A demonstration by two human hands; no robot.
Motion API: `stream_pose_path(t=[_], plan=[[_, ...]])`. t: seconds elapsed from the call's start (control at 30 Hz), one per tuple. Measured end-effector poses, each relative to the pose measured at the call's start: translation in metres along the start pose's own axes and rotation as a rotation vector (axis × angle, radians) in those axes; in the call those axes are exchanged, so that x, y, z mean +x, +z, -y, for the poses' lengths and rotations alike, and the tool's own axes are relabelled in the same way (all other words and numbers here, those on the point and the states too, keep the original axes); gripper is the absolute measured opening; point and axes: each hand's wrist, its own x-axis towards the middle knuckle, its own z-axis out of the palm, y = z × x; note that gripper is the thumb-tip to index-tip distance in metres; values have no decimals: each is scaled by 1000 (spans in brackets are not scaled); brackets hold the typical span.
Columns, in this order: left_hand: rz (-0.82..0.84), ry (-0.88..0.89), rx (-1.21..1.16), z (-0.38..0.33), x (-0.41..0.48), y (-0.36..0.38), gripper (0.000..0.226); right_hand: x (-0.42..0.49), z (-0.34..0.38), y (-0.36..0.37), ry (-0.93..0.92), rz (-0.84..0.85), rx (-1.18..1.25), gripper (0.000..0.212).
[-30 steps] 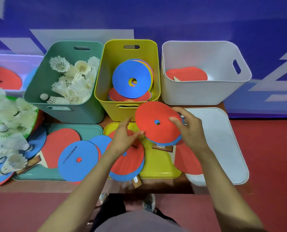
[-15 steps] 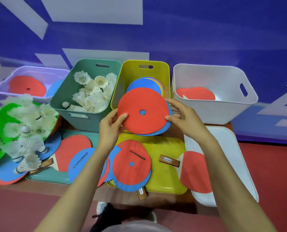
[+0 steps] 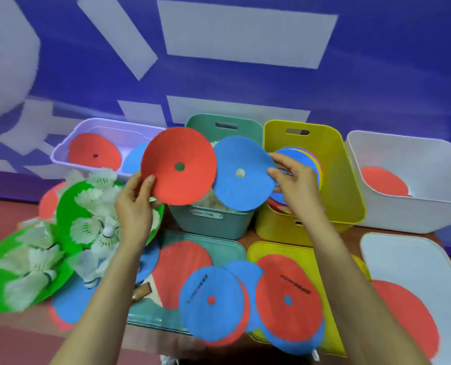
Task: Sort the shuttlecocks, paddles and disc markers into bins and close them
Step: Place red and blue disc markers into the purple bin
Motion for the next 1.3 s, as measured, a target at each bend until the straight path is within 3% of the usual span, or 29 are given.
stream_pose_path(t=[0.1, 0.27, 0.47, 0.67, 0.8, 1.1, 1.23, 1.3], plan=[[3, -12, -5, 1, 50, -42, 5, 16, 27, 59, 1, -78, -14, 38], [-71, -1, -53, -4, 122, -91, 15, 48, 67, 151, -68, -94, -47, 33], [-128, 106, 442, 13, 212, -133, 31, 60, 82, 218, -146, -108, -192, 30], [71, -58, 848, 33, 291, -133, 34, 69, 77, 255, -151, -54, -285, 30], [223, -93, 957, 74, 335, -136, 44, 90, 76, 272, -122, -10, -337, 29], [354, 85, 1187, 118, 359, -134, 43, 174, 35, 357, 68, 241, -458, 34], [409, 21, 1153, 123, 339, -132, 40, 199, 0, 386, 229, 434, -625, 57], [414, 34, 1145, 121, 328, -130, 41, 201, -10, 390, 190, 465, -770, 65]])
